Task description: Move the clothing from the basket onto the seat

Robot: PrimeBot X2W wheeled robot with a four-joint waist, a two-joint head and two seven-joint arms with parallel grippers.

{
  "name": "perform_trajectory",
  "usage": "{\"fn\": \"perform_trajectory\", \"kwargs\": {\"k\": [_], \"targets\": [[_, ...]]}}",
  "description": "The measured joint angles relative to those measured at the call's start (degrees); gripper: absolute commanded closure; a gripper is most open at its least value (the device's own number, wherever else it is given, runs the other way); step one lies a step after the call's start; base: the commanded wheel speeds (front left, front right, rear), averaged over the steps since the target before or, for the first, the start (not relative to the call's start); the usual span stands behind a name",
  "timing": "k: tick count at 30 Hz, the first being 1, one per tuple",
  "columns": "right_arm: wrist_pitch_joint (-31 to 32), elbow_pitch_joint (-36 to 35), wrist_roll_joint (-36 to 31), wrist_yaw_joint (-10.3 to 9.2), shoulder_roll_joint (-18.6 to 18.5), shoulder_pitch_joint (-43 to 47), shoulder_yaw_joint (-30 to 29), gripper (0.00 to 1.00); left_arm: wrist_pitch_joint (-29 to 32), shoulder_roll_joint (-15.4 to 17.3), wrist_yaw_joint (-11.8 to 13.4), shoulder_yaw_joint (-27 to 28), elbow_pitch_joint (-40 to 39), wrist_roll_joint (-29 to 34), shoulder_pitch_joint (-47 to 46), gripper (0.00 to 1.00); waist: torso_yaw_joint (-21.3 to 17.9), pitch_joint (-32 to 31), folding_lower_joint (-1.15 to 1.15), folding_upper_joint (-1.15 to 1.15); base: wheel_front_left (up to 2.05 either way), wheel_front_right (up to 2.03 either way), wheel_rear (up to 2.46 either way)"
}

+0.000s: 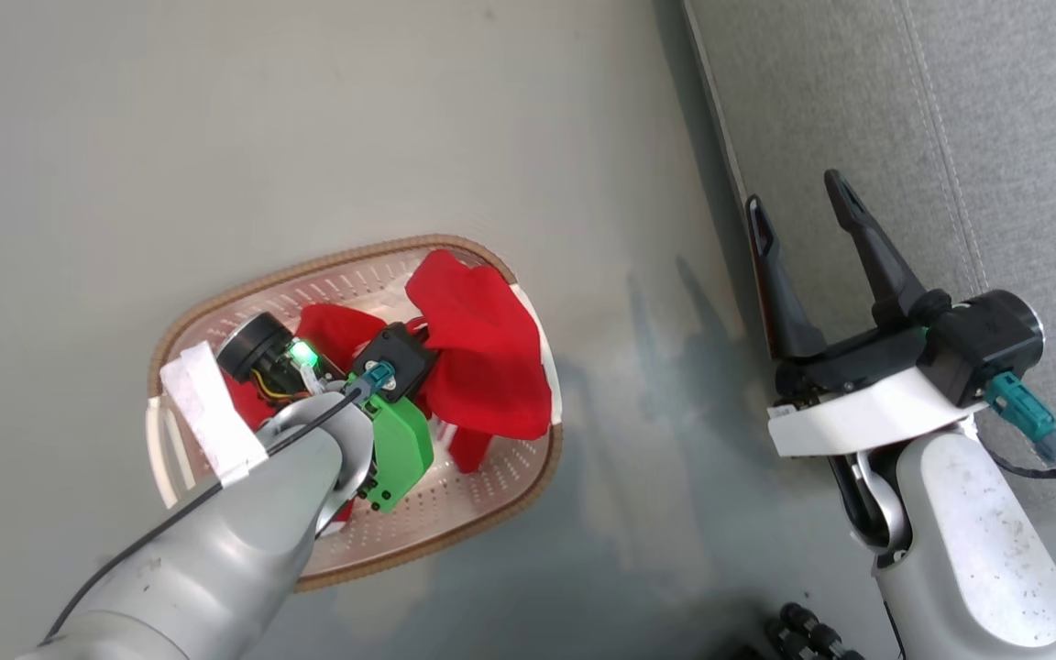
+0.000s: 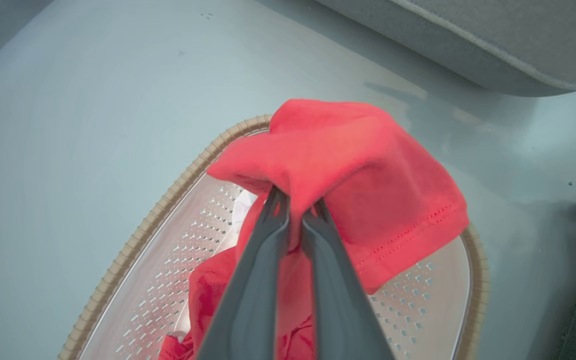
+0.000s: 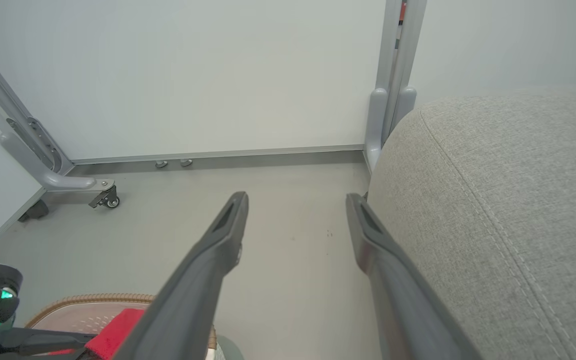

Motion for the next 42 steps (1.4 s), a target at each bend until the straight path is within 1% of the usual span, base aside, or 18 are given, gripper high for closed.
{"fn": "perform_trajectory", "kwargs": {"k": [7, 12, 23, 27, 32, 42], "targets": [[0.0, 1.6, -0.3, 0.0, 0.0, 1.4, -0.1, 0.0, 0.0, 1.2, 1.0, 6.1, -7.9, 2.6, 4.4, 1.0, 2.0, -5.2, 0.0, 0.0, 0.0, 0.0, 0.0], [0.0, 2.7, -0.5, 0.0, 0.0, 3.1, -0.3, 0.0, 0.0, 1.5, 1.6, 11.2, -13.8, 4.2, 7.6, 1.0, 3.4, -8.5, 0.0, 0.0, 0.0, 0.0, 0.0], [0.0, 4.6, -0.9, 0.0, 0.0, 5.8, -0.7, 0.0, 0.0, 2.0, 2.5, 22.9, -27.3, 9.9, 14.3, 1.0, 6.3, -15.8, 0.0, 0.0, 0.0, 0.0, 0.0], [0.0, 5.2, -0.8, 0.0, 0.0, 7.1, -1.0, 0.0, 0.0, 1.7, 2.5, 27.0, -31.7, 10.8, 16.3, 1.0, 7.1, -18.5, -0.01, 0.0, 0.0, 0.0, 0.0], [0.0, 5.7, -0.9, 0.0, 0.0, 8.5, -1.3, 0.0, 0.0, 1.2, 2.0, 30.7, -37.0, 12.8, 18.0, 1.0, 8.0, -21.4, 0.0, 0.0, 0.0, 0.0, 0.0], [0.0, 6.4, -0.8, 0.0, 0.0, 10.3, -0.6, 0.0, 0.0, 0.0, 1.0, 35.8, -45.8, 14.6, 19.0, 1.0, 9.2, -25.5, -0.01, 0.0, 0.0, 0.0, 0.0]]}}
